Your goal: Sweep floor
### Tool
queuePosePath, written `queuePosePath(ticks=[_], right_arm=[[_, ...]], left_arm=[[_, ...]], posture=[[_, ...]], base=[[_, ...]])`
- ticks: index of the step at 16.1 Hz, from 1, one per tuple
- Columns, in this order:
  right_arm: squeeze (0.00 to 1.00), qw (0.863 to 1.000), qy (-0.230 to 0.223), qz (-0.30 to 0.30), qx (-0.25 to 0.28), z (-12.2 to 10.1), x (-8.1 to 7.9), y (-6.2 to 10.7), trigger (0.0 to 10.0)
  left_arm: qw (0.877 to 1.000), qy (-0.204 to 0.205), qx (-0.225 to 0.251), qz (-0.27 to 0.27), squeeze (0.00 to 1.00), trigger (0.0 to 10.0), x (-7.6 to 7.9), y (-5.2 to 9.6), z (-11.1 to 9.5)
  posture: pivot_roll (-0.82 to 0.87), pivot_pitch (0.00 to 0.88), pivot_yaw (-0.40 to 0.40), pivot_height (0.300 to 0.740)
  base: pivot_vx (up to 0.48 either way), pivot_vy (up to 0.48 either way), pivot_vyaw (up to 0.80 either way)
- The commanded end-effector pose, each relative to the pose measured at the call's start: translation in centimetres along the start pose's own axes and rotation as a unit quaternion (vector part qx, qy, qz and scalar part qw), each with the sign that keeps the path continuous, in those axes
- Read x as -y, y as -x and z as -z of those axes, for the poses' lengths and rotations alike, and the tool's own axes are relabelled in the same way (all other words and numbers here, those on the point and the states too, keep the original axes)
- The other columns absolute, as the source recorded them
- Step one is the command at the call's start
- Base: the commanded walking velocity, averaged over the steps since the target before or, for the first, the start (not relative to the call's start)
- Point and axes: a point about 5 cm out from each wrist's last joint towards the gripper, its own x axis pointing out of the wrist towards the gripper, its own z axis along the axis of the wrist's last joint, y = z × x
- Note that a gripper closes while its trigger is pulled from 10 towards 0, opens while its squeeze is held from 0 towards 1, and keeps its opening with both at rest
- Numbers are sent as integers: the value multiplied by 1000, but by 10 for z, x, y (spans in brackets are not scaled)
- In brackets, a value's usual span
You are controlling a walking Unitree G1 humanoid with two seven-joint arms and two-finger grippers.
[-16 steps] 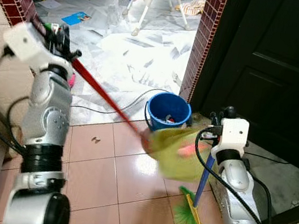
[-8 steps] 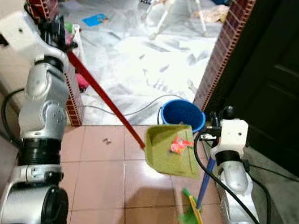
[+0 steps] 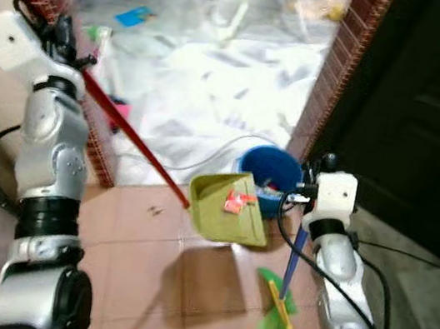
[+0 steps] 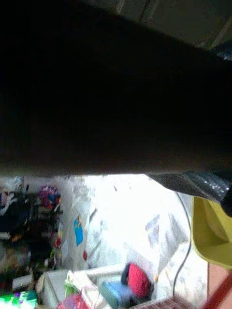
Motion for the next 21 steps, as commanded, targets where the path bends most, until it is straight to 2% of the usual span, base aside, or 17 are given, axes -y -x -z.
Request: queuePosePath(ticks=[1,5,18,21], right_arm=[[0,1000,5,0,19,-8,0,-4,10000],[0,1000,2,-3,18,-8,-3,-4,10000],[0,1000,4,-5,12,-5,-5,-6,10000],[0,1000,5,-5,12,-5,-4,-6,10000]], left_arm=[[998,24,49,12,0,10000,11,-7,-21],[999,19,45,17,0,10000,16,-8,-17],[998,-17,62,14,0,10000,15,-8,-18],[998,-24,57,7,0,10000,16,-8,-13]], posture=[[-81,0,63,740],[-82,0,67,740],[-79,0,67,740],[-82,0,67,740]], base=[[469,0,0],[480,0,0],[480,0,0],[278,0,0]])
